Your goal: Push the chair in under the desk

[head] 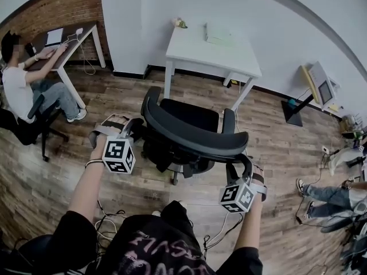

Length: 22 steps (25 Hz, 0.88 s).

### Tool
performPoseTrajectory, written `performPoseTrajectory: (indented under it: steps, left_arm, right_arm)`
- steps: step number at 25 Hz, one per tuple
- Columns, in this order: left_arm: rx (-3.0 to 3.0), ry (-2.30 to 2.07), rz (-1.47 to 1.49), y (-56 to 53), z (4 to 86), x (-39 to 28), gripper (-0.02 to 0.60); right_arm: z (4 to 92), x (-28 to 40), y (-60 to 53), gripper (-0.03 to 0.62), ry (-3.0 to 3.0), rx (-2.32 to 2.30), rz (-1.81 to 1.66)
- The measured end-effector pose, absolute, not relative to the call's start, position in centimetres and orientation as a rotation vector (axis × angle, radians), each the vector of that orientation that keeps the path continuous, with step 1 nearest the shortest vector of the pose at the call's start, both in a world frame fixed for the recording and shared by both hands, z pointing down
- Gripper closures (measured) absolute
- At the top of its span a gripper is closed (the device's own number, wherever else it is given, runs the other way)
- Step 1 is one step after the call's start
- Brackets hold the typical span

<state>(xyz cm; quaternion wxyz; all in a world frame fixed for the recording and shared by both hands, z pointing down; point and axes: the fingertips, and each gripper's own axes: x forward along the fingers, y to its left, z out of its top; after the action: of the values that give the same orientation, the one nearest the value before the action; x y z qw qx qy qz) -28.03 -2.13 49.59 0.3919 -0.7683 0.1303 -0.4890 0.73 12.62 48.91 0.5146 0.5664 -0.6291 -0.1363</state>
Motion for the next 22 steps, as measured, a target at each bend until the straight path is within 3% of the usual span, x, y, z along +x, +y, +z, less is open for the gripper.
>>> performPoseTrajectory:
  steps: [22]
  left_arm:
    - [-1.981, 0.351, -1.207, -10.6, 50.1, -22.4, 0.379]
  right_arm:
    - [49.4, 5.4, 6.0, 0.376, -1.498, 1.375, -0.338]
